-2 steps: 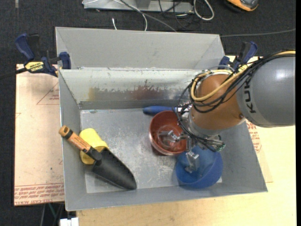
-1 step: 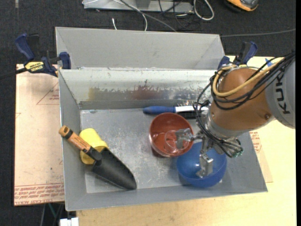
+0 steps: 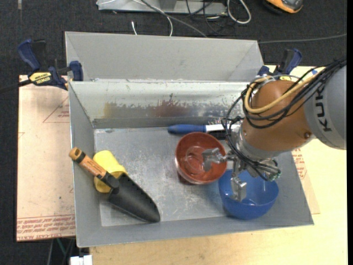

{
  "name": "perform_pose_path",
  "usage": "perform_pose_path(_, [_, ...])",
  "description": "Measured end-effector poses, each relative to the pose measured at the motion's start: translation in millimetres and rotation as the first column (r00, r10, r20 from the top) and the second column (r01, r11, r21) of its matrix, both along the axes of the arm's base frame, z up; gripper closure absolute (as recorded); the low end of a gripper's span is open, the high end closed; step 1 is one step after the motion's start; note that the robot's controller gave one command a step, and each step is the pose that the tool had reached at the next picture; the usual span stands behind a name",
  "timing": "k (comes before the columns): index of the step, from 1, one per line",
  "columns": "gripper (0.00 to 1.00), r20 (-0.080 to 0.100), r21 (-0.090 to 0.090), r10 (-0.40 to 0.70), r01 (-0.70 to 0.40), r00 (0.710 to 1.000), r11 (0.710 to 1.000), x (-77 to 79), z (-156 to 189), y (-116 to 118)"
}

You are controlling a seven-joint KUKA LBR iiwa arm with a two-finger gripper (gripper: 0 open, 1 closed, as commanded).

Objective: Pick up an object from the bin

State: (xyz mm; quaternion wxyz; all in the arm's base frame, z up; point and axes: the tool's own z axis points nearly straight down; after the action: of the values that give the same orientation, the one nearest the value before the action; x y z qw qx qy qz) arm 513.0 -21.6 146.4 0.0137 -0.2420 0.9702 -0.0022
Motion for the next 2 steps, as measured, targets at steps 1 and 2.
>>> perform_pose_path(1, [0.0, 0.007, -0.008, 0.294, -0.294, 0.956, 0.956, 54.5, 3, 22])
perform_pose_path(2, [0.0, -0.014, 0.002, 0.116, -0.116, 0.993, 0.993, 11.8, 89, 16])
